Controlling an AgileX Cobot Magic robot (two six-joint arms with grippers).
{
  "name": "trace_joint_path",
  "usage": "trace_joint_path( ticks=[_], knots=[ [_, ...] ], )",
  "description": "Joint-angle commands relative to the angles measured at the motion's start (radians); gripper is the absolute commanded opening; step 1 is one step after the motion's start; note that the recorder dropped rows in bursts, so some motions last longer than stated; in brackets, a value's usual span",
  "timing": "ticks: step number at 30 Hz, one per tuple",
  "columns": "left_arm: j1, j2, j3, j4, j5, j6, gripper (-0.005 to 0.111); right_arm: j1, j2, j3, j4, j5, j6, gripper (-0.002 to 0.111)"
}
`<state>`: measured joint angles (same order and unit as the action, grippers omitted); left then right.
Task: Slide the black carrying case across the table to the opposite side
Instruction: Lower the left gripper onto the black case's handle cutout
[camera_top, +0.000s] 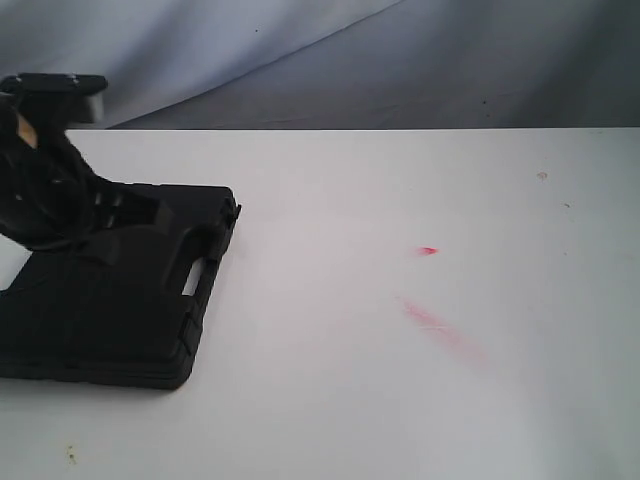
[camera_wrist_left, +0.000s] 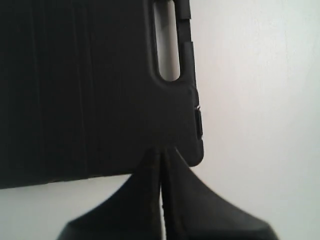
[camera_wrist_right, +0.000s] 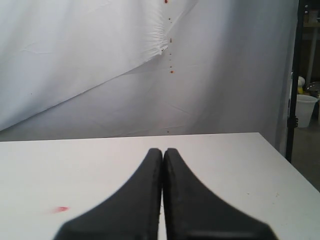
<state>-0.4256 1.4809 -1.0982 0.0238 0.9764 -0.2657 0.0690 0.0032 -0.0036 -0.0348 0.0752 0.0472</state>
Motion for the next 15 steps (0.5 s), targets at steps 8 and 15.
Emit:
trace_joint_path(
  ticks=[8,15],
  knots=[
    [-0.020,0.233,-0.220,-0.050,-0.054,-0.059,0.000,0.002,-0.003,0.004,-0.005,0.000,-0.006,0.000],
    [-0.020,0.243,-0.235,-0.148,-0.225,0.017,0.000,0.002,-0.003,0.004,-0.005,0.000,-0.006,0.000]
  ],
)
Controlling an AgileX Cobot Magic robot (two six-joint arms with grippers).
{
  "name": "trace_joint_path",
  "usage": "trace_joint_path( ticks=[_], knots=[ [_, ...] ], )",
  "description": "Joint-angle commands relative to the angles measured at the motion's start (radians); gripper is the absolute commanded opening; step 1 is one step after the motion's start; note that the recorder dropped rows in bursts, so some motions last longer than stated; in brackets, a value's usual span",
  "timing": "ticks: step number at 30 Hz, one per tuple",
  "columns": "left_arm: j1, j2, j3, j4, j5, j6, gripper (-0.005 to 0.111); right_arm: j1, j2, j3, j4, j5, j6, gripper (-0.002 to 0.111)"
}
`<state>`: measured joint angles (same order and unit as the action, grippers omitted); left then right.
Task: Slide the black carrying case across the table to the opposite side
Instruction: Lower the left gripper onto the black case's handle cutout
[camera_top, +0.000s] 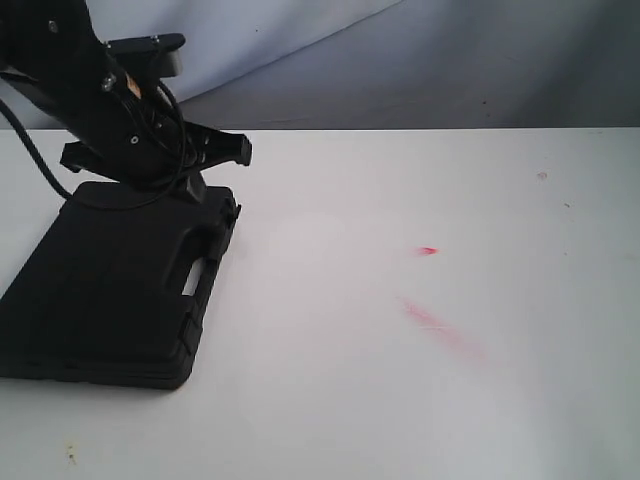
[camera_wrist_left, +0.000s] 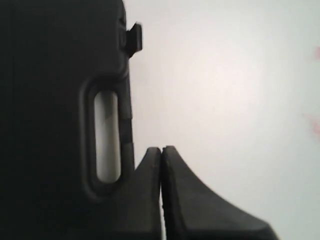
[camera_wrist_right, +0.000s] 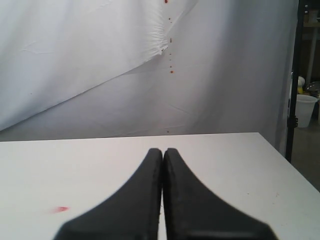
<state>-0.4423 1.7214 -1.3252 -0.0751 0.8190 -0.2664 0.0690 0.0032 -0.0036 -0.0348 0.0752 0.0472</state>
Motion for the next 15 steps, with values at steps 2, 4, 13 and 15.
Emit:
trace_joint_path(
  ticks=[2,4,13,15],
  knots=[
    [-0.004,0.010,-0.010,-0.036,-0.066,-0.027,0.000,0.002,-0.003,0.004,-0.005,0.000,-0.006,0.000],
    [-0.004,0.032,-0.012,-0.002,-0.038,-0.070,0.000,0.002,-0.003,0.004,-0.005,0.000,-0.006,0.000],
    [-0.004,0.182,-0.012,0.061,0.009,-0.126,0.000,0.002,-0.003,0.004,-0.005,0.000,-0.006,0.000],
    [-0.004,0.201,-0.012,0.061,-0.004,-0.130,0.000,0.002,-0.003,0.004,-0.005,0.000,-0.006,0.000]
  ],
)
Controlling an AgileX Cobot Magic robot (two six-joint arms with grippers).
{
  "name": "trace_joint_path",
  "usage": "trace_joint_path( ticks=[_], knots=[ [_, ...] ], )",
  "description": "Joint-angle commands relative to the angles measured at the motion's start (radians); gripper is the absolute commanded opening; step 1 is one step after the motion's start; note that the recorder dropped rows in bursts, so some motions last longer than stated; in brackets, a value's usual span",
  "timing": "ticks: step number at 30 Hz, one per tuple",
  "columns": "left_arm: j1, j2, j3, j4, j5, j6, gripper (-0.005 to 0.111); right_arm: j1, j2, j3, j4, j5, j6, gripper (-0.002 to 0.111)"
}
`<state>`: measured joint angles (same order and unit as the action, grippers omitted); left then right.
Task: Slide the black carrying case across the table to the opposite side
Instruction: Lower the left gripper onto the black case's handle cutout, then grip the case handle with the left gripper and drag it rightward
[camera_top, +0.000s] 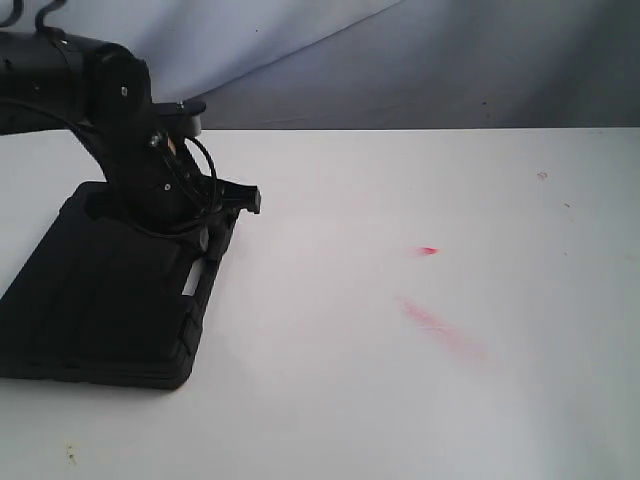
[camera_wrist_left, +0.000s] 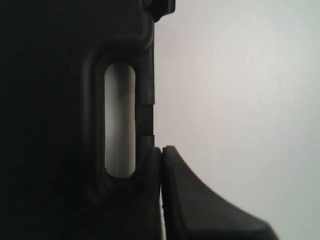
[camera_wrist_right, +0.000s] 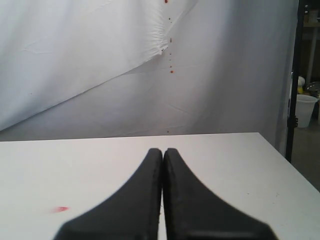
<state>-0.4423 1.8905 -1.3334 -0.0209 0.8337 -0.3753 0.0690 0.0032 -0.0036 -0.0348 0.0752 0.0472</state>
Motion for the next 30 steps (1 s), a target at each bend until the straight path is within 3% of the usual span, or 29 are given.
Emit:
trace_joint_path(
  ticks=[1,10,19,30],
  knots=[
    [-0.004,0.037,-0.004,0.007,-0.027,-0.029,0.000,0.002,-0.003,0.004,-0.005,0.000,-0.006,0.000],
    [-0.004,0.055,-0.044,0.038,-0.046,-0.062,0.010,0.002,-0.003,0.004,-0.005,0.000,-0.006,0.000],
    [-0.004,0.076,-0.045,0.063,-0.049,-0.065,0.039,0.002,-0.003,0.004,-0.005,0.000,-0.006,0.000],
    [-0.004,0.166,-0.045,0.063,-0.047,-0.074,0.040,0.002,-0.003,0.004,-0.005,0.000,-0.006,0.000]
  ],
)
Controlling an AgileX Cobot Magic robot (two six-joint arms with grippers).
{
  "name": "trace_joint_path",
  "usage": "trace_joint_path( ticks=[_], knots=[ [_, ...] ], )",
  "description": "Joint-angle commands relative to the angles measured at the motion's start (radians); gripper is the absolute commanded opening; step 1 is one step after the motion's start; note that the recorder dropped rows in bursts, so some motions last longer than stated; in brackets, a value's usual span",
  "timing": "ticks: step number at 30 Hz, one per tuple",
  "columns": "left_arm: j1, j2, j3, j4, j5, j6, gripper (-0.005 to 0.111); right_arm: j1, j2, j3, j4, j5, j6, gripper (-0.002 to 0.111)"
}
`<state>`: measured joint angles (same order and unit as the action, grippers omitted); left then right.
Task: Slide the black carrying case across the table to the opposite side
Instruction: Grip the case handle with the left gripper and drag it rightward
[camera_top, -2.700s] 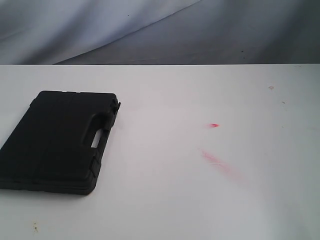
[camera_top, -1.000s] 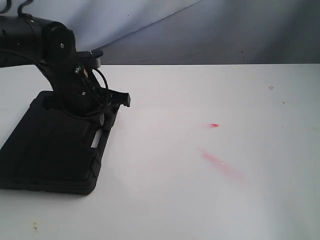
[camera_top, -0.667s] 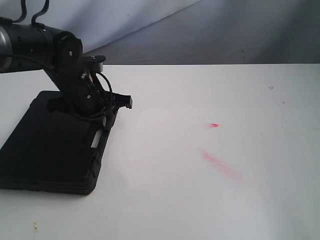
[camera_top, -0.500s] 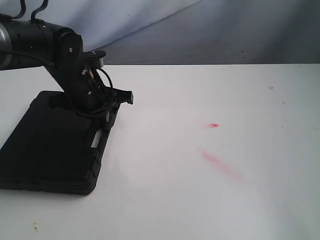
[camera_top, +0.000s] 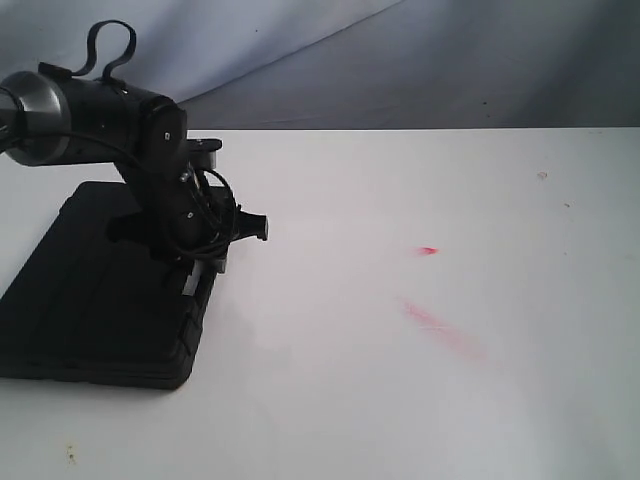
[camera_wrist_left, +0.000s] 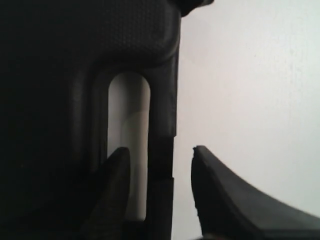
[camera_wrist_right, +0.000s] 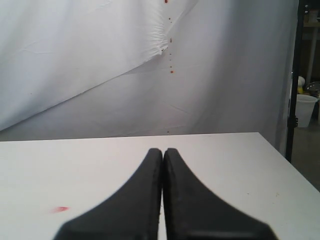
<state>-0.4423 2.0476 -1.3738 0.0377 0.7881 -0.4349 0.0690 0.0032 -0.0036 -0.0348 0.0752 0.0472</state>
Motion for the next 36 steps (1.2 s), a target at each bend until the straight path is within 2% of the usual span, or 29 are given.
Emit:
trace_joint_path(
  ticks=[1,8,15,21,23,26,33,36],
  knots=[
    [-0.004,0.011,-0.004,0.005,-0.003,-0.014,0.040,0.002,-0.003,0.004,-0.005,0.000,-0.006,0.000],
    [-0.004,0.037,-0.004,0.005,-0.006,-0.035,0.040,0.002,-0.003,0.004,-0.005,0.000,-0.006,0.000],
    [-0.004,0.037,-0.004,0.005,-0.015,-0.055,0.024,0.002,-0.003,0.004,-0.005,0.000,-0.006,0.000],
    [-0.004,0.037,-0.004,0.002,-0.021,-0.064,0.022,0.002,-0.003,0.004,-0.005,0.000,-0.006,0.000],
    [-0.004,0.037,-0.004,-0.003,-0.021,-0.071,0.016,0.002,-0.003,0.004,-0.005,0.000,-0.006,0.000],
    [-0.006,0.037,-0.004,-0.015,-0.023,-0.087,0.000,0.002,-0.003,0.004,-0.005,0.000,-0.006,0.000],
    [-0.069,0.037,-0.013,-0.024,-0.078,-0.121,0.000,0.002,-0.003,0.004,-0.005,0.000,-0.006,0.000],
    [-0.099,0.058,-0.067,-0.024,-0.017,-0.133,0.000,0.002,-0.003,0.004,-0.005,0.000,-0.006,0.000]
  ],
)
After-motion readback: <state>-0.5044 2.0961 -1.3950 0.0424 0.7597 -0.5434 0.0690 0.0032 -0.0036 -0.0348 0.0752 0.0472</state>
